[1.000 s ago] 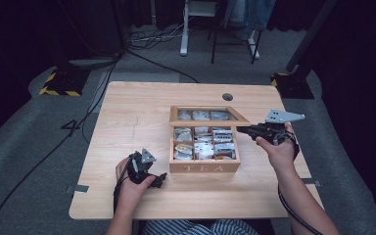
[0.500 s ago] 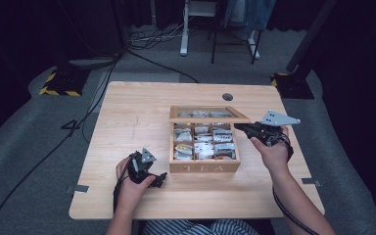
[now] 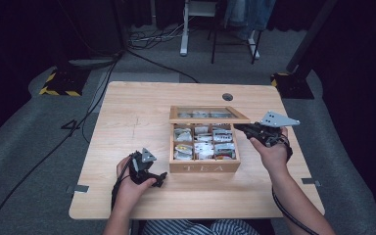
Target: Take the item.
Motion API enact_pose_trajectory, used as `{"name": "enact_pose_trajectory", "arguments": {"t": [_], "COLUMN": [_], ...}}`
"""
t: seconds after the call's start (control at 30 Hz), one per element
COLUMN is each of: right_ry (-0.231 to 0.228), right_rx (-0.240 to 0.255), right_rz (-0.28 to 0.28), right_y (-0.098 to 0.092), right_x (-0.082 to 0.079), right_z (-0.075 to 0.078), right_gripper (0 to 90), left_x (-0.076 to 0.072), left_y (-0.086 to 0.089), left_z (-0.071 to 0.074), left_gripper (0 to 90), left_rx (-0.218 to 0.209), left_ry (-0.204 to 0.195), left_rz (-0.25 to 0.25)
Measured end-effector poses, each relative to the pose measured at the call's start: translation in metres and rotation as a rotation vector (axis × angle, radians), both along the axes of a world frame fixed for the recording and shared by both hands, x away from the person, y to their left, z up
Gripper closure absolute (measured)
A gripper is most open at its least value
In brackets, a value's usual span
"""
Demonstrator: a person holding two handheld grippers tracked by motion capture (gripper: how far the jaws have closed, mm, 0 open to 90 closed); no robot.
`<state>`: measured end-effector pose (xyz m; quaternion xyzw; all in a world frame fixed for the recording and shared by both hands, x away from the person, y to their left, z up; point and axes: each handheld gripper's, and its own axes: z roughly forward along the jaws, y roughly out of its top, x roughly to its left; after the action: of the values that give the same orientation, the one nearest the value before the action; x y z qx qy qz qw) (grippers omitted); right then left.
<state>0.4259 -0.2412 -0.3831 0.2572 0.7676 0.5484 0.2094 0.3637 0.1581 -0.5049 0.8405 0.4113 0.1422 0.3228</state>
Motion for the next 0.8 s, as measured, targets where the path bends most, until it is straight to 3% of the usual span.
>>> {"name": "enact_pose_trajectory", "arguments": {"t": [0.2, 0.27, 0.3, 0.37, 0.47, 0.63, 0.8], "right_ry": [0.002, 0.002, 0.002, 0.003, 0.006, 0.002, 0.005], "right_rx": [-0.001, -0.001, -0.003, -0.001, -0.003, -0.009, 0.002], "right_rz": [0.002, 0.0, 0.001, 0.005, 0.012, 0.014, 0.027], "right_y": [0.0, 0.0, 0.0, 0.0, 0.0, -0.001, -0.002], "right_x": [0.0, 0.0, 0.0, 0.001, 0.001, 0.002, 0.004], "right_z": [0.0, 0.0, 0.0, 0.0, 0.0, 0.001, 0.002], "right_gripper": [90.0, 90.0, 90.0, 90.0, 90.0, 90.0, 90.0], "left_x": [-0.004, -0.006, -0.007, -0.007, -0.012, -0.017, -0.023], "left_y": [0.003, 0.005, 0.007, 0.008, 0.01, 0.007, -0.008], "left_z": [0.001, 0.003, 0.006, 0.007, 0.02, 0.035, 0.06], "left_gripper": [4.8, 15.4, 20.9, 20.2, 22.0, 23.3, 24.2], "left_rx": [-0.008, -0.014, -0.01, -0.011, -0.05, -0.048, -0.043], "left_ry": [-0.019, -0.028, -0.013, -0.001, -0.005, -0.016, -0.037], "left_rz": [0.019, 0.037, 0.057, 0.068, 0.083, 0.068, 0.011]}}
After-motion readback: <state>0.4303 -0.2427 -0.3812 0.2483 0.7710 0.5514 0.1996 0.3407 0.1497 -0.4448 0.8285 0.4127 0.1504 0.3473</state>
